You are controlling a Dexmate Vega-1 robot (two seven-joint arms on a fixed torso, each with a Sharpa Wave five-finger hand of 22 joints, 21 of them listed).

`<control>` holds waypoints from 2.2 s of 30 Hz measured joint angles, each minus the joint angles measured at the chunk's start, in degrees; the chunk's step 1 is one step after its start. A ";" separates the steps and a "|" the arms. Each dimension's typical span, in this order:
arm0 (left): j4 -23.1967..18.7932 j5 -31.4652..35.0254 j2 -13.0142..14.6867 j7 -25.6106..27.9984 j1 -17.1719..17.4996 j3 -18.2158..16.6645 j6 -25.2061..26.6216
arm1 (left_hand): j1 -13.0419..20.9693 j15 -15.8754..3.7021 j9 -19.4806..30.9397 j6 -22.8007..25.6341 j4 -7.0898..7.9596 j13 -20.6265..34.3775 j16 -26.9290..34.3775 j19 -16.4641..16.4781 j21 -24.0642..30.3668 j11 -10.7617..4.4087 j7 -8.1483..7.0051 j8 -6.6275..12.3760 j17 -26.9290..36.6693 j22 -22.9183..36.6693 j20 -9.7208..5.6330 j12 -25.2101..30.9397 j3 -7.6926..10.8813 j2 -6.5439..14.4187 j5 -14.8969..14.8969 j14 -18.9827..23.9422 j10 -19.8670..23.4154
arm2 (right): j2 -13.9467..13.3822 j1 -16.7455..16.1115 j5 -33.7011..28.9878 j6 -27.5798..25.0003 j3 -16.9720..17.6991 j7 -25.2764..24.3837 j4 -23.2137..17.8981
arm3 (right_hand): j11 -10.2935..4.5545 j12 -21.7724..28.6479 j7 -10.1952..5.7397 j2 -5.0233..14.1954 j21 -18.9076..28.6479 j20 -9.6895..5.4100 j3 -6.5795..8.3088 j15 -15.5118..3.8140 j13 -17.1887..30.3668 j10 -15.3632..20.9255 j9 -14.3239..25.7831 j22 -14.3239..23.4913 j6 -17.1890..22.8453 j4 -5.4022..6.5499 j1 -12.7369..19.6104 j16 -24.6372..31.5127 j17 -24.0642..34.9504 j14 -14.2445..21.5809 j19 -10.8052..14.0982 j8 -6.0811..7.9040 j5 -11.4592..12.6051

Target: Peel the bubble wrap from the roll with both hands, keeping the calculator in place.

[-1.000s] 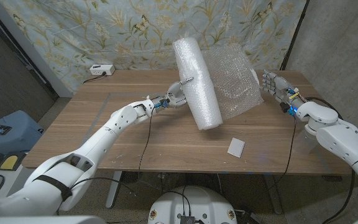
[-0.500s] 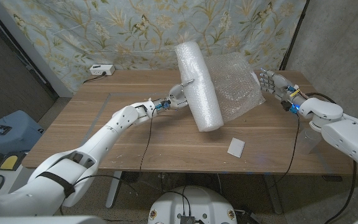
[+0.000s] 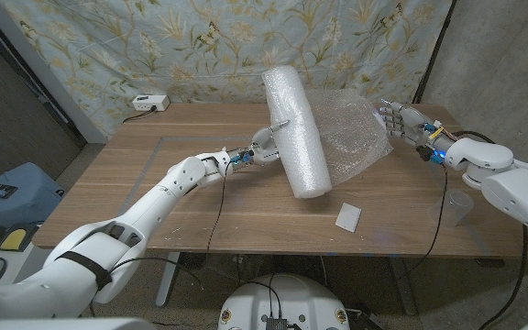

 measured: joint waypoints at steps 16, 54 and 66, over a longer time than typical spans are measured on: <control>0.83 0.68 -0.18 -2.44 -0.72 1.24 -0.07 | 0.40 -0.23 0.00 1.21 -0.26 0.37 -0.01 0.00 0.00 0.38 -0.48 0.03 0.38 0.28 0.00 0.37 0.26 0.35 0.44 0.22 0.48 | -1.31 1.83 0.99 -6.44 -0.13 3.40 -1.16 | 0.28 -0.22 0.00 0.00 0.00 -0.01 -0.29 -0.18 0.00 0.29 0.00 0.16 0.00 -0.35 0.00 0.00 0.16 0.39 0.00 0.00 0.00; 0.21 3.50 0.14 -8.10 -1.93 3.68 -2.70 | 1.98 -0.13 0.02 6.90 -0.20 1.35 2.07 0.54 0.32 1.93 -0.49 1.35 0.82 0.26 0.10 2.18 0.20 -0.79 -0.02 4.02 5.29 | -3.61 4.98 1.57 -6.00 -2.71 8.93 4.39 | 0.31 -0.21 -0.31 0.92 0.00 -0.02 -1.28 -0.19 -0.01 -0.15 0.01 0.15 -0.30 -0.48 0.92 0.01 0.14 0.38 0.00 0.01 0.00; 0.41 4.51 0.71 -11.35 -3.37 4.81 -2.90 | 1.64 0.18 0.04 7.14 -0.20 1.38 1.82 0.80 0.32 2.44 -0.14 1.34 0.44 0.26 0.37 2.18 0.20 -0.46 -0.24 4.32 5.80 | -3.33 11.42 1.44 -2.73 -7.71 15.80 14.07 | 0.23 -0.26 -0.32 0.00 0.00 -0.03 -2.60 -0.19 -0.01 -0.68 0.01 0.15 -0.94 -0.10 0.00 0.01 0.14 0.38 0.00 0.01 0.46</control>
